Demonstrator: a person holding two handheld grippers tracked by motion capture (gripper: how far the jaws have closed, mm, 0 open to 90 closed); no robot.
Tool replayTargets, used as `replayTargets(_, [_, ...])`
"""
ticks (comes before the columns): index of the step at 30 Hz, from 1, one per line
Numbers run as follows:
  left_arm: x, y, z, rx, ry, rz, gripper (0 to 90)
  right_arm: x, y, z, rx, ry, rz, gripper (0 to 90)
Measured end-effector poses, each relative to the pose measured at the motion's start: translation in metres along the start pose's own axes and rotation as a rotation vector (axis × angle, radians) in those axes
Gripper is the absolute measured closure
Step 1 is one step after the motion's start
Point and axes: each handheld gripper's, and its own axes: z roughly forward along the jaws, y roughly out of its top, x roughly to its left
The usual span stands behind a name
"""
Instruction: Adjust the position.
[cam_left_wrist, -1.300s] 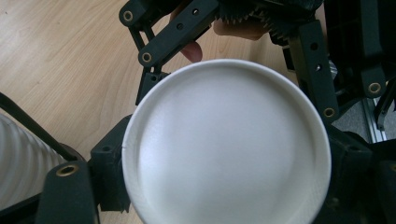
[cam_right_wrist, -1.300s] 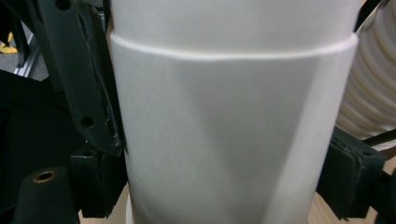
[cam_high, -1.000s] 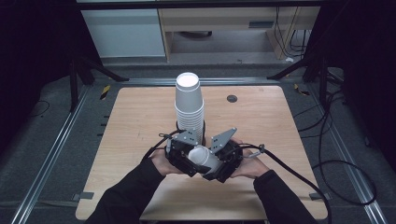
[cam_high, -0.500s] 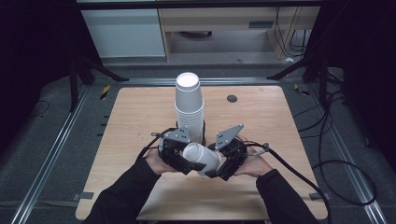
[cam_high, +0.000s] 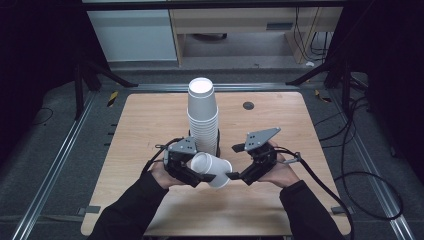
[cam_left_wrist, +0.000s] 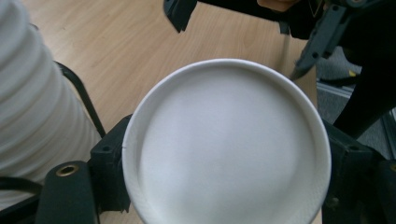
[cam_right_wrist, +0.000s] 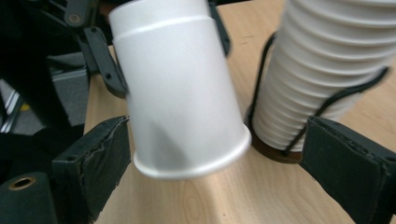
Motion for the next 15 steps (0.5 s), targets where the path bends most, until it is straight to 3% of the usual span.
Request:
replayTargets(3, [0.001, -0.002, -0.006, -0.035, 0.015, -0.012, 21.3, -0.001, -0.003, -0.006, -0.028, -0.012, 0.015, 8.6])
replayTargets(7, [0.004, -0.006, -0.019, -0.127, 0.052, -0.036, 21.3, -0.002, -0.011, -0.018, -0.1, -0.048, 0.053, 7.8])
replayTargets(15, [0.004, -0.009, -0.025, -0.208, 0.082, -0.048, 21.3, -0.004, -0.024, -0.026, -0.135, -0.089, 0.079, 7.4])
